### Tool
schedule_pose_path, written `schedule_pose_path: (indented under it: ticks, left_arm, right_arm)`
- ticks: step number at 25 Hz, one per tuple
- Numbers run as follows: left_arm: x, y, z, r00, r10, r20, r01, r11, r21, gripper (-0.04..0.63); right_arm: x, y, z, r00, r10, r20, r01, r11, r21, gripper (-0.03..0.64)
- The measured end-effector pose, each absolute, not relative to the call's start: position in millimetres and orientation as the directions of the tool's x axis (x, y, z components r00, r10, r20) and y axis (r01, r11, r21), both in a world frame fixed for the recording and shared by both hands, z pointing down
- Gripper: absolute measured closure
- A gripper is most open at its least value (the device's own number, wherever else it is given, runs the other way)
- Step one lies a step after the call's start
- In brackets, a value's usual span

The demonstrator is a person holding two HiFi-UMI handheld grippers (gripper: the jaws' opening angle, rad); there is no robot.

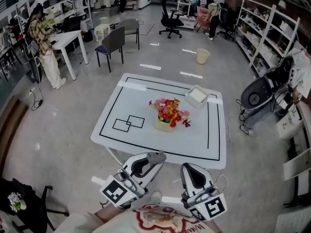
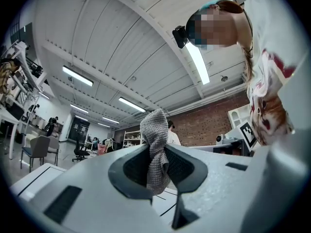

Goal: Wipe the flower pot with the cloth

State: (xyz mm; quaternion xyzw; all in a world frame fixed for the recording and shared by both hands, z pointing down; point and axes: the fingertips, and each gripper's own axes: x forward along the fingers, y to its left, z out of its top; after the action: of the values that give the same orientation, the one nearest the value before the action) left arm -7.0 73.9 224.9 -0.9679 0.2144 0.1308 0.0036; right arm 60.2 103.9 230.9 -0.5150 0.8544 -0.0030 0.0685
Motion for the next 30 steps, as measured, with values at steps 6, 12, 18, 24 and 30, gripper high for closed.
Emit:
schedule_pose_path:
  ticks: [6, 12, 18, 24, 30]
  left_arm:
    - [25.5, 48.1, 223.8, 0.864, -0.43, -0.263, -0.434, -0.9, 0.047, 0.541]
    - [35.7, 34.3, 227.2, 0.85, -0.462, -0.253, -0.463, -0.884, 0.061, 0.541]
    - [35.1, 33.4, 234.8, 0.849, -0.478, -0.225, -0.478, -0.876, 0.057, 0.541]
    - [36.0, 25.7, 241.8, 0.843, -0.496, -0.21, -0.49, -0.868, 0.081, 0.541]
    - [35.7, 3.7, 238.4, 0.842, -0.488, -0.23, -0.486, -0.871, 0.073, 0.541]
  right_arm:
    - [91.9, 77.0, 234.7, -0.481, -0.869, -0.116, -0.867, 0.491, -0.081, 0.618]
    - [105.3, 61.9, 237.7, -0.501, -0.857, -0.12, -0.856, 0.511, -0.077, 0.618]
    - [110.1, 58.2, 245.1, -0.508, -0.854, -0.113, -0.85, 0.518, -0.098, 0.618]
    - [108.1, 49.1, 248.7, -0.513, -0.852, -0.108, -0.843, 0.524, -0.122, 0.618]
    - [107.5, 32.7, 251.5, -0.504, -0.858, -0.103, -0.849, 0.513, -0.126, 0.618]
